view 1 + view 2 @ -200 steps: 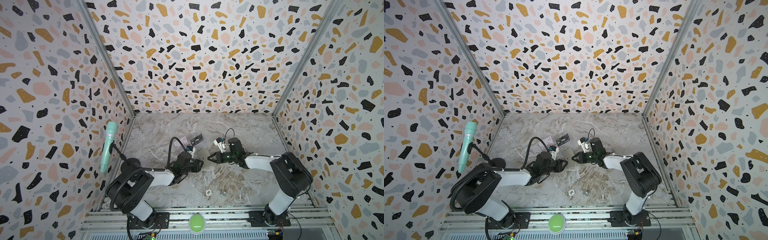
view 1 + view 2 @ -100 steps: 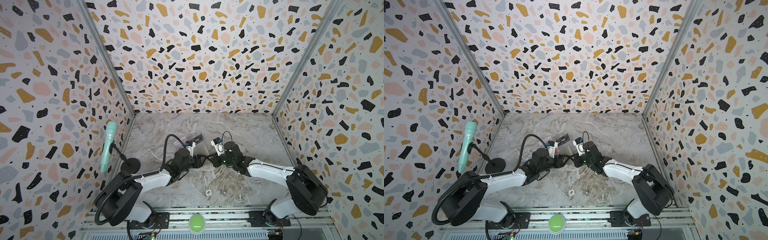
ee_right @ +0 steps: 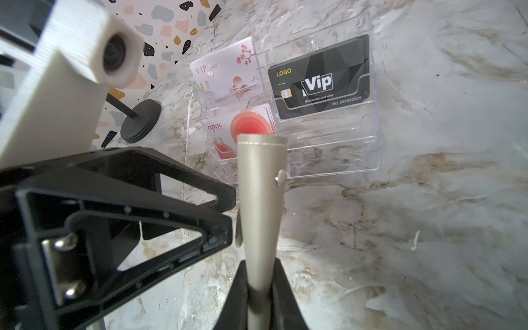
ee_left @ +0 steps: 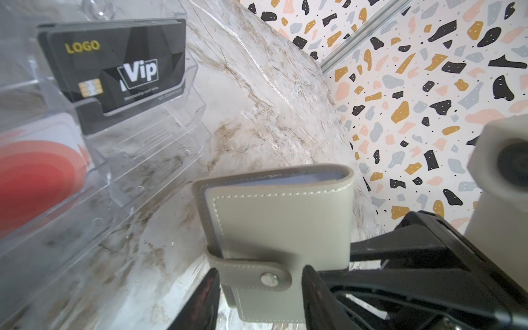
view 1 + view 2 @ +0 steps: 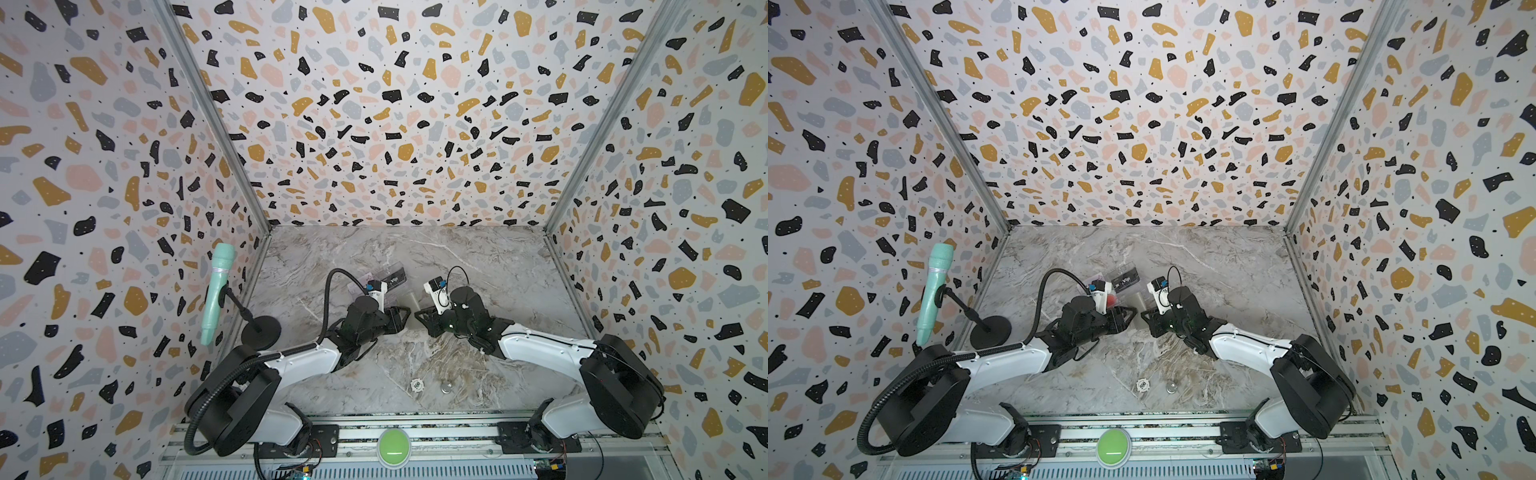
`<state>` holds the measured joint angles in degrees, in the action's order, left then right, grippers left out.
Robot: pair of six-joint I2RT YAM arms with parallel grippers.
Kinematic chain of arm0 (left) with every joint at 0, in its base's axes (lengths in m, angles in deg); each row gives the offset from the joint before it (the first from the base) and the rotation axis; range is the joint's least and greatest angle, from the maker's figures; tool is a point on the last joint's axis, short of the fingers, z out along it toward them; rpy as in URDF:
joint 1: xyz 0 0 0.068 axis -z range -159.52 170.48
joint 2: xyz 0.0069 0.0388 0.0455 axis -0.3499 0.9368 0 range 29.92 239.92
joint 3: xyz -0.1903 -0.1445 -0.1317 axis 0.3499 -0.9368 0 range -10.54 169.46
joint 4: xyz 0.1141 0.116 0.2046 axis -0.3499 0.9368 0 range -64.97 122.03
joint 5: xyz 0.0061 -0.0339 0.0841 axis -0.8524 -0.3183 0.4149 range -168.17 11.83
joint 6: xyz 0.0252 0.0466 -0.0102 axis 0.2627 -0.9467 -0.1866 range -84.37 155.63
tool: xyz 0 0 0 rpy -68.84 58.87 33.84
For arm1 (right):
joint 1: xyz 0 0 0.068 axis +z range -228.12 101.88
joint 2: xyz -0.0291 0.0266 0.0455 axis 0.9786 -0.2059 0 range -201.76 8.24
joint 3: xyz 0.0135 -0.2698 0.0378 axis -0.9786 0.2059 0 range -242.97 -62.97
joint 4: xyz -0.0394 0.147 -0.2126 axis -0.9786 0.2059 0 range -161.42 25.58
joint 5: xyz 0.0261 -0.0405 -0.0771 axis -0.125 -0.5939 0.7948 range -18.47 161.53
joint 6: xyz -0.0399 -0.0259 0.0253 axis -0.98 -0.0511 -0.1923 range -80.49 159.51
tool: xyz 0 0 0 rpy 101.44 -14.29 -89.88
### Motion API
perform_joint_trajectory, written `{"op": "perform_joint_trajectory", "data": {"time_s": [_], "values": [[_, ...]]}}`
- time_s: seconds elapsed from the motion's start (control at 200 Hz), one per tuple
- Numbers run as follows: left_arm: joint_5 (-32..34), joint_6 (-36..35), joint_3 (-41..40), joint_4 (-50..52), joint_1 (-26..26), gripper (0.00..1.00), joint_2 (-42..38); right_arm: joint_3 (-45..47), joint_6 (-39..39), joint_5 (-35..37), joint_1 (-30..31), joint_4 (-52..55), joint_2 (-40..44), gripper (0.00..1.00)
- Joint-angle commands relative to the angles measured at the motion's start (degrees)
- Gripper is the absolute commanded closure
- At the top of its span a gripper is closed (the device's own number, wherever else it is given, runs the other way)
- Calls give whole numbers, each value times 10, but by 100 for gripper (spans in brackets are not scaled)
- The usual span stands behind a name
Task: Take the credit cards out of the card holder
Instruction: Open the button on the card holder.
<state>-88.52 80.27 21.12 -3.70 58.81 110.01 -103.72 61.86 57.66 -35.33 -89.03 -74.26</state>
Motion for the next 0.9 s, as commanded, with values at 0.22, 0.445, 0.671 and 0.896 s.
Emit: {"op": "perform_joint_trajectory", "data": {"time_s": [0.22,0.445,0.671,0.896], "values": [[-21,18,-2,-53,2,55,18,2,-11,-3,9,-35,23,97],[-8,12,-1,-35,2,59,20,17,-8,-8,10,-58,40,97],[-14,9,2,-28,2,62,25,29,-7,-9,12,-80,53,97],[-40,9,9,-33,4,62,34,30,-10,-7,14,-83,48,97]]}}
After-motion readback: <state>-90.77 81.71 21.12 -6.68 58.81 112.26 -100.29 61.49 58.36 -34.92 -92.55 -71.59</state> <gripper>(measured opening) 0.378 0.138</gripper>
